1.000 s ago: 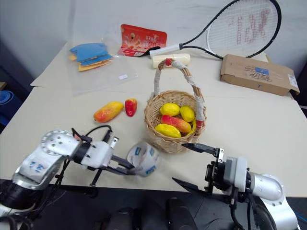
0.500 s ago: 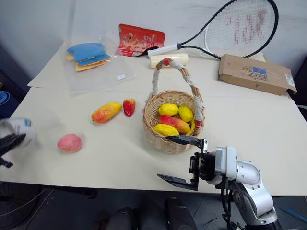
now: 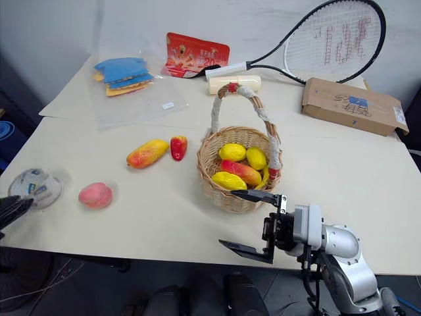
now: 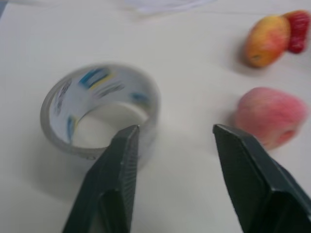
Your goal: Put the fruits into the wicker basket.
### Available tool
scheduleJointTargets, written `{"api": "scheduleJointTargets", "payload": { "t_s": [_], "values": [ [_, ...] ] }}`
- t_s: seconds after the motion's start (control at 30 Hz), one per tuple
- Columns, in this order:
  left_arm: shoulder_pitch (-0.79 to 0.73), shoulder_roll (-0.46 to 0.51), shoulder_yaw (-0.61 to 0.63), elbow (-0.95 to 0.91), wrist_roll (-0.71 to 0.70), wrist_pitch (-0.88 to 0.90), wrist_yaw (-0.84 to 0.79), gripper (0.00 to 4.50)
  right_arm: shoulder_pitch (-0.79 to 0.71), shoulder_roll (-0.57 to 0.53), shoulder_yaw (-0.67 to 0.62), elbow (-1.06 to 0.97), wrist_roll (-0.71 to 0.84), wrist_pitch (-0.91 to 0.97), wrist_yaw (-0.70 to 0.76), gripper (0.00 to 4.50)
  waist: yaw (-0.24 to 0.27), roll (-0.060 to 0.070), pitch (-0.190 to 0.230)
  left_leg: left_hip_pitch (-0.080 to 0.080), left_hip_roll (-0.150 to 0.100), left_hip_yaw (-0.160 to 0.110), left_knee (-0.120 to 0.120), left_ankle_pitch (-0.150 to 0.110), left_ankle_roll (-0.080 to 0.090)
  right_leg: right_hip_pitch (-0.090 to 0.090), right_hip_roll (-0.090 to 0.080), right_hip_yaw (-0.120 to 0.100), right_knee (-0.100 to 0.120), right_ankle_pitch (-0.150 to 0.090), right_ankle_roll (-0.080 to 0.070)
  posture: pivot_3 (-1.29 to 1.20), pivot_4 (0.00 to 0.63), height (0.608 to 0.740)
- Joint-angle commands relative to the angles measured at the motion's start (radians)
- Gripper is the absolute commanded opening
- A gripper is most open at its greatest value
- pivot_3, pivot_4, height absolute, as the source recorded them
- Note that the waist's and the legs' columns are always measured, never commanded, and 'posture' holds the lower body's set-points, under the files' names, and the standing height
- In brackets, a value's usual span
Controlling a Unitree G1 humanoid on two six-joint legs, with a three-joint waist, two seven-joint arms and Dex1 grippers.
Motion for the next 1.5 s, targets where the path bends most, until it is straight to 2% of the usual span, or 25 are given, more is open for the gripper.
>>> {"api": "scheduleJointTargets", "payload": {
  "t_s": [0.03,0.13,0.23,0.4,0.5,0.7,0.73,0.83,0.87,1.07,1.4,1.5],
  "values": [
    [0.029,0.078,-0.032,-0.05,0.021,-0.07,-0.144,2.57,-0.003,-0.015,-0.024,-0.019,0.011,-0.002,0.005,4.5,0.0,0.003,0.001,0.0,0.0,0.0,0.0,0.0,0.0,0.0,0.0,0.0,0.0,0.0,0.0,0.0,0.15,0.74],
    [-0.007,0.098,-0.121,-0.077,0.039,-0.142,-0.198,2.57,-0.019,-0.019,-0.025,-0.014,0.012,0.008,0.005,4.5,0.0,0.009,0.002,0.0,0.0,0.002,0.0,0.001,0.001,0.0,-0.002,-0.001,0.0,0.0,0.0,0.0,0.15,0.74],
    [-0.09,0.094,-0.244,-0.033,0.076,-0.206,-0.223,2.57,-0.033,-0.018,-0.019,-0.008,0.01,0.015,0.005,4.5,0.004,0.009,0.002,0.0,0.0,0.002,0.0,0.001,0.001,0.0,-0.002,-0.002,0.001,0.0,0.0,0.0,0.15,0.74],
    [-0.343,0.065,-0.457,0.145,0.152,-0.255,-0.223,2.57,-0.042,-0.021,-0.012,0.006,0.008,0.022,0.017,4.5,0.006,0.008,0.002,-0.001,0.0,0.003,0.001,0.001,0.001,0.0,0.001,-0.002,0.001,0.001,0.001,0.0,0.15,0.74],
    [-0.426,0.048,-0.545,0.227,0.195,-0.283,-0.244,2.57,-0.018,-0.022,-0.02,0.013,0.003,0.009,0.033,4.5,0.001,0.008,0.001,-0.002,0.001,0.004,0.002,0.001,0.001,0.0,0.002,0.0,0.001,0.001,0.002,0.0,0.15,0.74],
    [-0.478,0.034,-0.652,0.268,0.226,-0.275,-0.302,2.57,0.042,-0.017,-0.033,0.017,-0.013,-0.031,0.053,4.5,0.0,0.008,0.001,-0.002,0.004,0.006,0.002,0.0,0.0,-0.001,0.006,0.002,0.001,0.001,0.002,0.0,0.15,0.74],
    [-0.484,0.032,-0.662,0.272,0.232,-0.279,-0.304,2.57,0.049,-0.015,-0.035,0.016,-0.016,-0.037,0.053,4.5,0.001,0.008,0.001,-0.001,0.004,0.007,0.003,0.0,0.0,-0.001,0.006,0.002,0.002,0.001,0.002,0.0,0.15,0.74],
    [-0.503,0.016,-0.686,0.289,0.253,-0.281,-0.272,2.08,0.065,-0.013,-0.037,0.014,-0.018,-0.052,0.051,4.5,0.003,0.008,0.001,0.0,0.004,0.007,0.004,0.0,0.0,0.0,0.006,0.002,0.003,0.001,0.002,0.0,0.15,0.74],
    [-0.499,0.015,-0.693,0.277,0.251,-0.278,-0.278,1.66,0.07,-0.013,-0.041,0.013,-0.019,-0.056,0.049,4.5,0.002,0.008,0.001,0.001,0.004,0.007,0.005,0.0,0.0,0.001,0.006,0.002,0.004,0.001,0.002,0.0,0.15,0.74],
    [-0.465,0.046,-0.703,0.208,0.234,-0.247,-0.324,0.14,0.089,-0.016,-0.06,0.015,-0.029,-0.078,0.04,4.5,0.004,0.011,-0.001,0.002,0.003,0.007,0.005,0.0,0.0,0.002,0.005,0.003,0.004,0.001,0.003,0.0,0.15,0.74],
    [-0.509,0.033,-0.631,0.108,0.154,-0.159,-0.263,0.06,0.102,-0.006,-0.061,0.053,-0.042,-0.124,0.051,4.5,0.003,0.013,-0.002,0.001,0.003,0.006,0.005,0.0,0.0,0.002,0.006,0.003,0.004,0.001,0.003,0.0,0.15,0.74],
    [-0.507,0.015,-0.628,0.122,0.165,-0.197,-0.239,0.65,0.107,-0.004,-0.056,0.067,-0.046,-0.139,0.059,4.5,0.004,0.013,-0.002,0.0,0.004,0.006,0.005,0.0,0.0,0.001,0.006,0.003,0.004,0.001,0.003,0.0,0.15,0.74]
  ]
}}
